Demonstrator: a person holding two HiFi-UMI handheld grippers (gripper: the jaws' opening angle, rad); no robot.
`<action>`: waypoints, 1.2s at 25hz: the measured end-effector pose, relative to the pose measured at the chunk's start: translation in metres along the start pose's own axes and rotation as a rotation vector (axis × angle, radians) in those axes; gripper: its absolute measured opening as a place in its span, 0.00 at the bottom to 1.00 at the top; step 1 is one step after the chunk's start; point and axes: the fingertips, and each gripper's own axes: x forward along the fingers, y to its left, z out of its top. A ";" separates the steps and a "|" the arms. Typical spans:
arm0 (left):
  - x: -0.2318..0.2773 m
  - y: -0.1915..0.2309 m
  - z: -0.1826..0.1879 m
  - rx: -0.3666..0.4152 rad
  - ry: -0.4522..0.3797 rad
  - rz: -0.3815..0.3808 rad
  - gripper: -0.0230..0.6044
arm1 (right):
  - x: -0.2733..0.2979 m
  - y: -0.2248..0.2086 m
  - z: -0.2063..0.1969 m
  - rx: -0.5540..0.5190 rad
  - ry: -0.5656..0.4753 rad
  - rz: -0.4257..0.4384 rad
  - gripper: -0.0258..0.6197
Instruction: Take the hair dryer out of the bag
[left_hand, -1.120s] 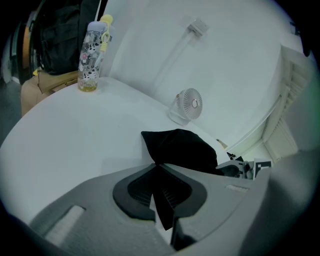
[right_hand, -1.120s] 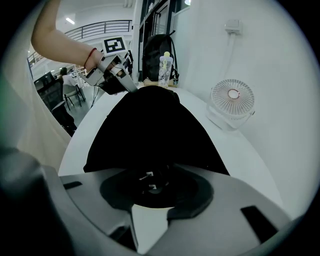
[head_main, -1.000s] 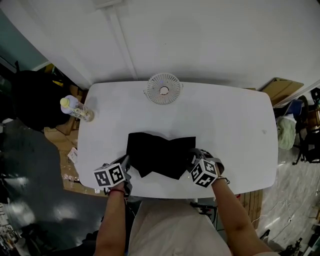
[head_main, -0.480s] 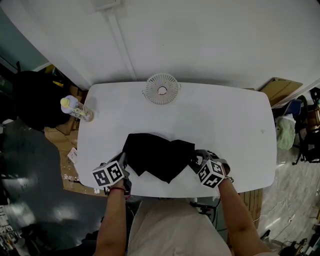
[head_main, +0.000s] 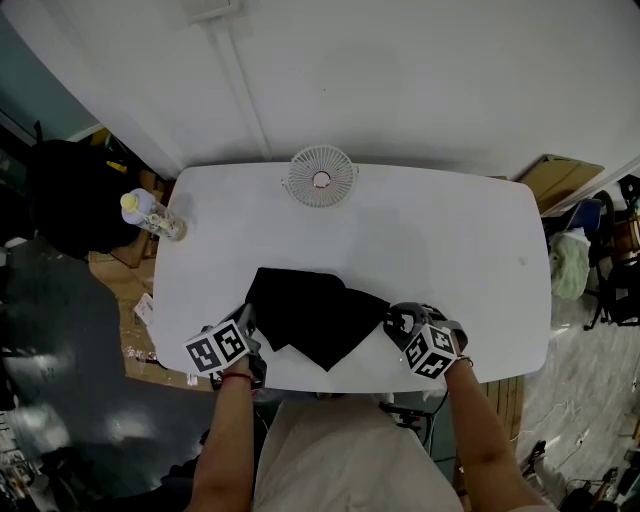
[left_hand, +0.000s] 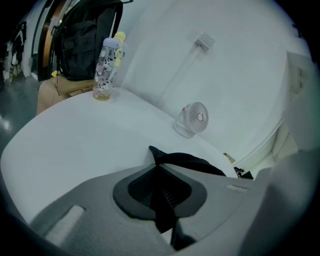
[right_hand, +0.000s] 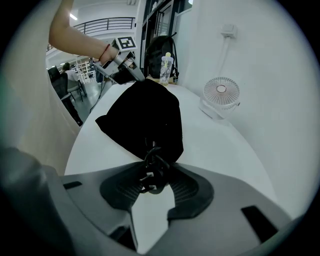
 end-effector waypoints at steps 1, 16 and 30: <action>0.000 -0.002 0.000 0.002 0.001 -0.005 0.08 | 0.001 0.000 0.000 0.005 0.006 -0.015 0.28; -0.001 -0.007 -0.002 0.007 0.006 -0.011 0.08 | 0.019 -0.007 0.032 -0.052 0.063 -0.047 0.32; 0.003 -0.008 -0.003 0.018 0.023 -0.026 0.08 | 0.034 -0.027 0.031 -0.216 0.138 -0.176 0.33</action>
